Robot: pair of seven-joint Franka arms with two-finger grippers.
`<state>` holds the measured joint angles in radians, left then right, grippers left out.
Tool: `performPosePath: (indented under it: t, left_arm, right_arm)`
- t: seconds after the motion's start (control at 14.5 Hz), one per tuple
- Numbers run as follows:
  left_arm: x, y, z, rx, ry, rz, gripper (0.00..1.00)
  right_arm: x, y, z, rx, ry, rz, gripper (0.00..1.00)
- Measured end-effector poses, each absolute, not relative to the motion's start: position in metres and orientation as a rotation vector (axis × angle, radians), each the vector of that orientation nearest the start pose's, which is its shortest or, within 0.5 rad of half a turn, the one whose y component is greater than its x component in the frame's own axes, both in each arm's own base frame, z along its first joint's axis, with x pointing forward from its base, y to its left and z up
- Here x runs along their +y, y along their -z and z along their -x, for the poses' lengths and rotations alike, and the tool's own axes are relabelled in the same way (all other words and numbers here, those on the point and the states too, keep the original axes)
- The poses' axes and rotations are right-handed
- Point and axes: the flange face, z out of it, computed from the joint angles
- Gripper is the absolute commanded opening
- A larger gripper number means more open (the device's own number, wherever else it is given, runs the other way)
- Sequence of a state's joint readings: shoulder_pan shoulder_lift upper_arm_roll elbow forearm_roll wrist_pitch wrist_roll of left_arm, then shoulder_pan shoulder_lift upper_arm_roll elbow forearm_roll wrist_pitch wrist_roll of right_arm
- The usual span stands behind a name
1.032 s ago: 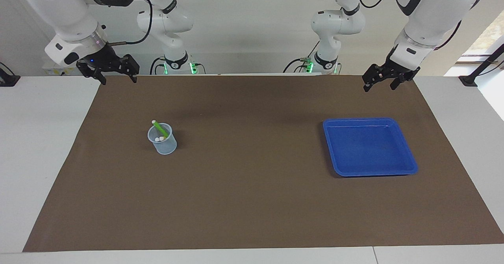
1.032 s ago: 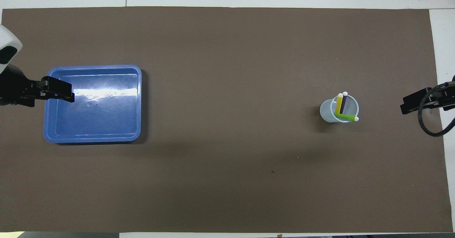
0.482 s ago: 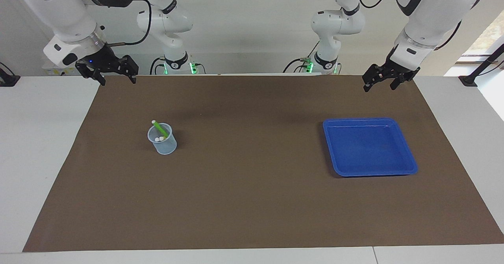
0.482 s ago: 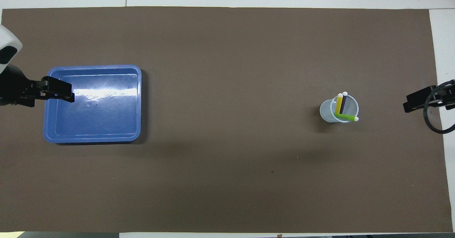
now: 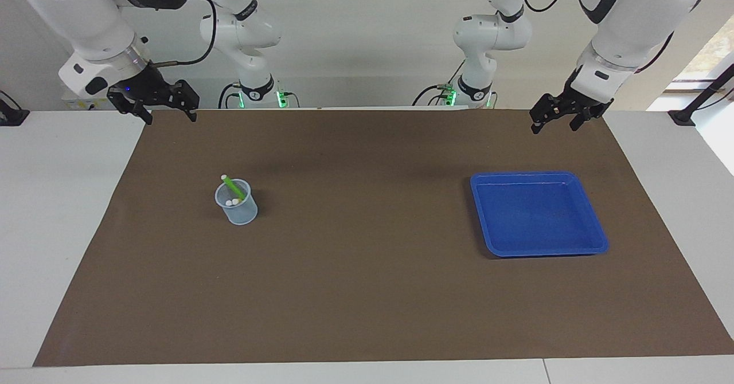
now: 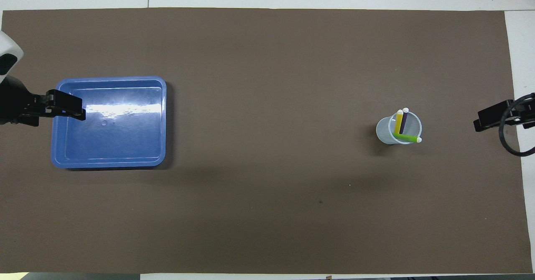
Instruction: Transfer and insert pens with both arms
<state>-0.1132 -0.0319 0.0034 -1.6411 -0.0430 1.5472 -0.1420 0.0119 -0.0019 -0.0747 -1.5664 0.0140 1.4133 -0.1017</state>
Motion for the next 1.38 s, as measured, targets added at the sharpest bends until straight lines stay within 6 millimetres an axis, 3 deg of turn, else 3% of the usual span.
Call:
performPosePath:
  t: [1.38]
  left_arm:
    - [-0.0641,-0.6065,-0.5361,-0.051,-0.115,3.174,1.00]
  right_arm:
    - [-0.0256,-0.6204,-0.5419,-0.082,-0.146,3.116,1.00]
